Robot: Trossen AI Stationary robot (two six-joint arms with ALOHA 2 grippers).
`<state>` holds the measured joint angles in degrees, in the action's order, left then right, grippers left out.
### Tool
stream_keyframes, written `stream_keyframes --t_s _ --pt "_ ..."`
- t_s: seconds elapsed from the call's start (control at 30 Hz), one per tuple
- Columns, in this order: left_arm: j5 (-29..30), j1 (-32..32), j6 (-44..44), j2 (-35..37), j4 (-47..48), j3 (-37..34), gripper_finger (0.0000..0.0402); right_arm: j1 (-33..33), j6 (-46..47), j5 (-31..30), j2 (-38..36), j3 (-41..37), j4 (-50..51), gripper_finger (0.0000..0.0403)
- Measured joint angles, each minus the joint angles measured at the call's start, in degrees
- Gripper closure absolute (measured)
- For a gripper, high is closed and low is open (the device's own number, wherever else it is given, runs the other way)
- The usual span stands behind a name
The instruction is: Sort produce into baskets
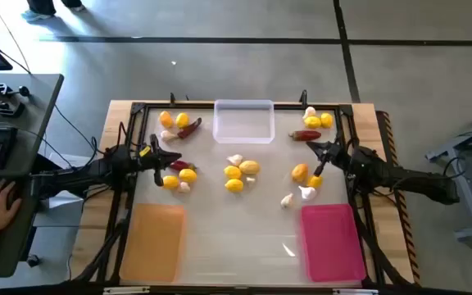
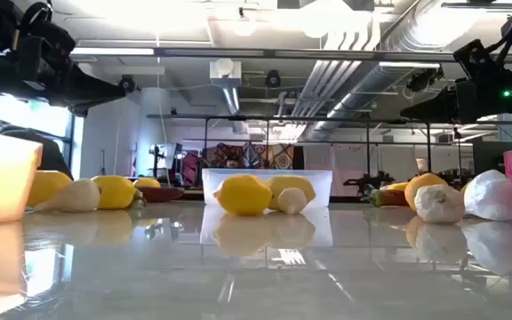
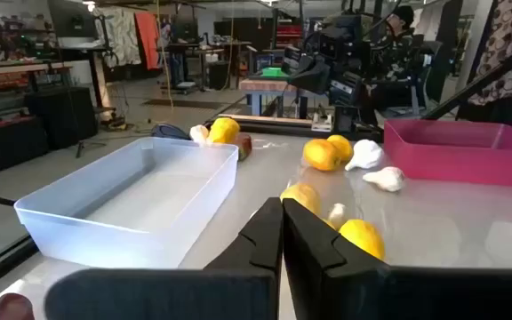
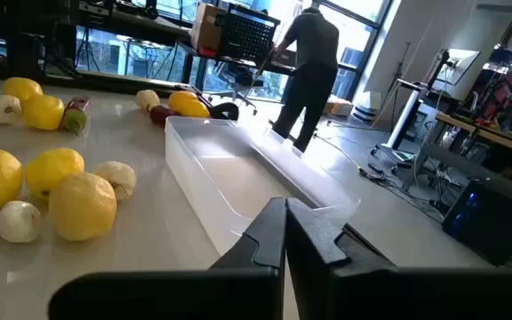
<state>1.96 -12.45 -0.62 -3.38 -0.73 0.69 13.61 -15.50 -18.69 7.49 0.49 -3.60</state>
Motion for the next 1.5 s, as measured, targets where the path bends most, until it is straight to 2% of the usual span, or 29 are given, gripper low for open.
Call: stream_keyframes --t_s 1.17,1.5 --pt "0.0 0.0 0.0 0.0 0.0 0.0 0.0402 0.0 0.0 0.0 0.0 0.0 0.0 0.0402" --pt "0.0 2.4 0.0 0.0 0.0 0.0 0.0401 0.0 0.0 0.0 0.0 0.0 0.0 0.0402"
